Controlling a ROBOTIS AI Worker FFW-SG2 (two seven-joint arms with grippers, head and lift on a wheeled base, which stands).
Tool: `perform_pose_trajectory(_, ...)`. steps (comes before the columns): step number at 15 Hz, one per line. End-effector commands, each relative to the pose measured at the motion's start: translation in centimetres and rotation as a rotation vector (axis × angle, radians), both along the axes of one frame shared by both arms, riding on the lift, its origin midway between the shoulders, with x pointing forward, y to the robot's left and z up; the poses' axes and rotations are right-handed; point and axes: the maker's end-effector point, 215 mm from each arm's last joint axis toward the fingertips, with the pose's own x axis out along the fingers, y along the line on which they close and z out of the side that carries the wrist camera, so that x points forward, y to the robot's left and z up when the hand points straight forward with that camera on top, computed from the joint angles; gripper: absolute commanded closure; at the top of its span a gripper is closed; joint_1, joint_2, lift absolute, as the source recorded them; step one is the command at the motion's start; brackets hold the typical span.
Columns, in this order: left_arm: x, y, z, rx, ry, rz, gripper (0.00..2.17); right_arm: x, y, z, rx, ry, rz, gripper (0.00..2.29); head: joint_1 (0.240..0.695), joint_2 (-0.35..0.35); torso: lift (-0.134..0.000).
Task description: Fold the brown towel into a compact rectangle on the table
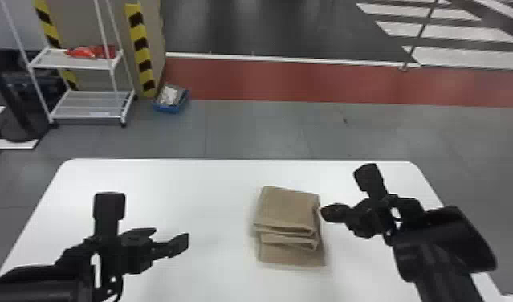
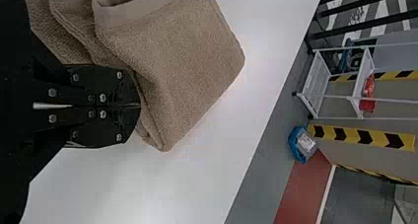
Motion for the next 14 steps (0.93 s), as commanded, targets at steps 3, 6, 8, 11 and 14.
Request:
perform_pose_trajectory(3, 0.1, 0.2, 0.1, -0.004, -0.002, 0.004, 0.1, -0.9, -2.2, 5.2, -0.071, -0.126, -0.008, 1.76, 0.695, -0.122, 0.0)
perform_pose_trajectory(6, 0.0, 0.1, 0.3, -0.004, -0.002, 0.003, 0.1, -1.6, 2.4, 6.8, -0.079, -0.155, 0.095, 1.02, 0.695, -0.125, 0.0)
perform_pose_trajectory(8, -0.2, 0.1, 0.2, -0.004, 0.003, 0.002, 0.1, -3.4, 5.9, 5.1, -0.156, -0.063, 0.247, 0.43, 0.695, -0.098, 0.0)
perform_pose_trajectory(11, -0.2, 0.1, 0.2, -0.006, 0.004, 0.004, 0.1, -5.3, 7.4, 3.3, -0.304, 0.022, 0.377, 0.39, 0.695, -0.042, 0.0)
perform_pose_trajectory(14, -0.2, 0.1, 0.2, -0.003, 0.001, 0.001, 0.1, -5.5, 8.7, 2.8, -0.338, 0.043, 0.409, 0.39, 0.695, -0.031, 0.0)
